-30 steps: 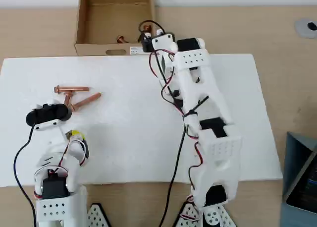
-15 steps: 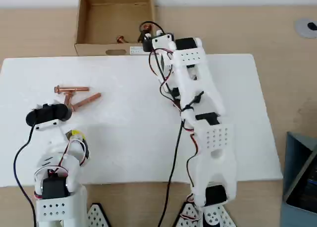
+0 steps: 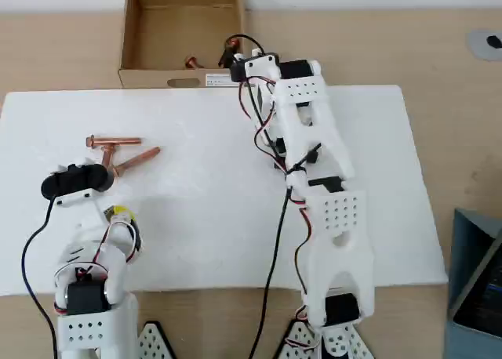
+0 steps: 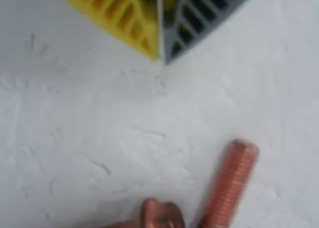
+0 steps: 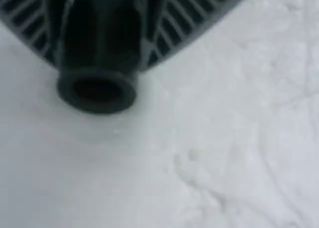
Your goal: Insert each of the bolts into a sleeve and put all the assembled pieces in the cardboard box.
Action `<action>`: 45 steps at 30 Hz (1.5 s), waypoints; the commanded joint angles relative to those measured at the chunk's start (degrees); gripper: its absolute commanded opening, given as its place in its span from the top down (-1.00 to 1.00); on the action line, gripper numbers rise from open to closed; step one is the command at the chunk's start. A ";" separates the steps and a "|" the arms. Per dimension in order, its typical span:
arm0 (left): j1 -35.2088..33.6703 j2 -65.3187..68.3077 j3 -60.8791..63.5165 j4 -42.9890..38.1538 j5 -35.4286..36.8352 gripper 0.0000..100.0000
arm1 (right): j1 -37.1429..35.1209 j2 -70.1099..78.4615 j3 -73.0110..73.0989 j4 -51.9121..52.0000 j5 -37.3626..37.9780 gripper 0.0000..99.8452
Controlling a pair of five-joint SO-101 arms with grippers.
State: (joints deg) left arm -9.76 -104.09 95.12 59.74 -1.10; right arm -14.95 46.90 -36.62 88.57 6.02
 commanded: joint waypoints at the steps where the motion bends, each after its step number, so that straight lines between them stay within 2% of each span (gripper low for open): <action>1: -0.35 -0.48 -0.35 -0.88 -0.26 1.00 | -0.22 0.57 -0.13 1.58 0.18 0.92; 4: -0.35 -0.48 -0.35 -0.88 -0.26 1.00 | -0.22 0.40 -0.75 2.29 0.18 0.92; 11: -0.18 -0.48 -0.35 -0.88 -0.44 1.00 | -0.84 -5.23 -14.64 13.36 0.62 0.93; 17: -0.09 -0.48 -0.35 -0.88 -0.44 1.00 | -0.84 -15.25 -16.48 13.89 0.62 0.98; 24: -0.09 -0.48 -0.35 -0.88 -0.44 1.00 | -0.84 -29.76 -2.86 13.89 0.09 0.98; 32: -0.53 -0.22 -2.29 -0.26 -0.09 1.00 | 0.31 -52.62 19.38 13.89 -0.79 0.98; 41: -0.35 -0.04 -17.58 12.57 0.00 1.00 | 7.96 -71.16 40.22 13.01 -4.66 0.98; 45: -0.35 0.48 -21.80 13.71 0.00 1.00 | 11.12 -76.62 46.64 11.78 -4.48 0.98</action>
State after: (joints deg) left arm -9.76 -104.09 78.95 72.75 -1.01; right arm -6.42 -24.57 6.99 101.05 1.98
